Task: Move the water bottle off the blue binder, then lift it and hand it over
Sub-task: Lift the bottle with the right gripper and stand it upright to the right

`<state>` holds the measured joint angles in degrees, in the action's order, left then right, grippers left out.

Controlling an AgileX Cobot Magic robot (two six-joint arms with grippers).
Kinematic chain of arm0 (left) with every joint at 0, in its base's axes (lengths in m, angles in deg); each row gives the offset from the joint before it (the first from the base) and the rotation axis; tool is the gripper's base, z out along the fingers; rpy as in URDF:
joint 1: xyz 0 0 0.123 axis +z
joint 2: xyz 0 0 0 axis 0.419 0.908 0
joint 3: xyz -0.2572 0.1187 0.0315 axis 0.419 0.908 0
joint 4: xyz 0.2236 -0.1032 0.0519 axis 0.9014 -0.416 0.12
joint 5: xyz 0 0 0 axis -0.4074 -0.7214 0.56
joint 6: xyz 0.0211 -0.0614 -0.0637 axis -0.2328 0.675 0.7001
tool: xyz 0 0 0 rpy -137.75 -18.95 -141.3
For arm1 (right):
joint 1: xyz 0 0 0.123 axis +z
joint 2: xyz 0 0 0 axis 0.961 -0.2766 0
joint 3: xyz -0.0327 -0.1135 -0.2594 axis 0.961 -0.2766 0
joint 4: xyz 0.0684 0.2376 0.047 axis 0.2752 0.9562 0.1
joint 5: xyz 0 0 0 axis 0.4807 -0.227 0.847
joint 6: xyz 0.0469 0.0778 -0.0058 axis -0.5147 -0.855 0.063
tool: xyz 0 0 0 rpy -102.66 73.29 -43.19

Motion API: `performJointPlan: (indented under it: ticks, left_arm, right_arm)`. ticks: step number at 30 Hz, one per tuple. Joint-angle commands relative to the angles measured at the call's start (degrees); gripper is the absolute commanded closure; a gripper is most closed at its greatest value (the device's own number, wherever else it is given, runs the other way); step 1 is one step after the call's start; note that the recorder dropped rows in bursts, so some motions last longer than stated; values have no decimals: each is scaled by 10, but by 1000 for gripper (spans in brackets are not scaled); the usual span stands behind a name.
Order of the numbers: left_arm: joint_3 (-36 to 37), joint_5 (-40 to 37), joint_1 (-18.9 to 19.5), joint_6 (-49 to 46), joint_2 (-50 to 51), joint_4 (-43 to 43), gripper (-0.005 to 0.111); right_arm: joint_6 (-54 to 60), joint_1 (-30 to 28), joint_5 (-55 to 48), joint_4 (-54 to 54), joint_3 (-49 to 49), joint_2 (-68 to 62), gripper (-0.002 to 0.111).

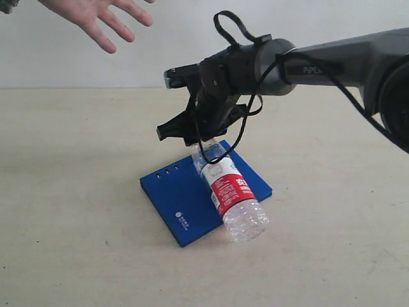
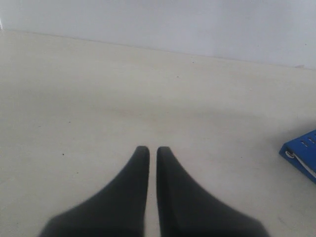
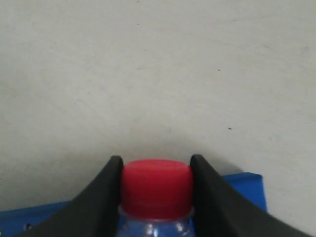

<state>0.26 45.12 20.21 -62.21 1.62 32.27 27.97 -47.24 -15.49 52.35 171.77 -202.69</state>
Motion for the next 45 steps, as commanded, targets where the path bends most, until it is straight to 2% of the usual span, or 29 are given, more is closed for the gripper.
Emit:
performJointPlan:
  ticks: [1, 6, 13, 18, 25, 30, 35, 40, 42, 45]
  left_arm:
    - [2, 3, -3, -2, -2, -1, 101]
    - [2, 3, -3, -2, -2, -1, 101]
    - [2, 3, -3, -2, -2, -1, 101]
    - [2, 3, -3, -2, -2, -1, 101]
    - [2, 3, -3, -2, -2, -1, 101]
    - [2, 3, -3, -2, -2, -1, 101]
    - [2, 3, -3, -2, -2, -1, 101]
    - [2, 3, -3, -2, -2, -1, 101]
    - [2, 3, -3, -2, -2, -1, 101]
    - [2, 3, -3, -2, -2, -1, 101]
  right_arm:
    - [-11, -30, -19, -18, 3, 39, 108]
    - [-8, -72, -30, -54, 3, 90, 108]
    - [-8, -139, -94, -255, 3, 159, 108]
    - [-11, -197, -95, -263, 3, 178, 108]
    - [-35, -257, -94, -228, 1, 182, 108]
    - [72, -279, -124, -131, 1, 180, 108]
    - [207, -283, -81, 11, 1, 180, 108]
    - [253, -285, -70, 16, 1, 180, 108]
    - [261, -285, -83, 16, 1, 180, 103]
    - [266, -285, -103, 16, 1, 180, 84]
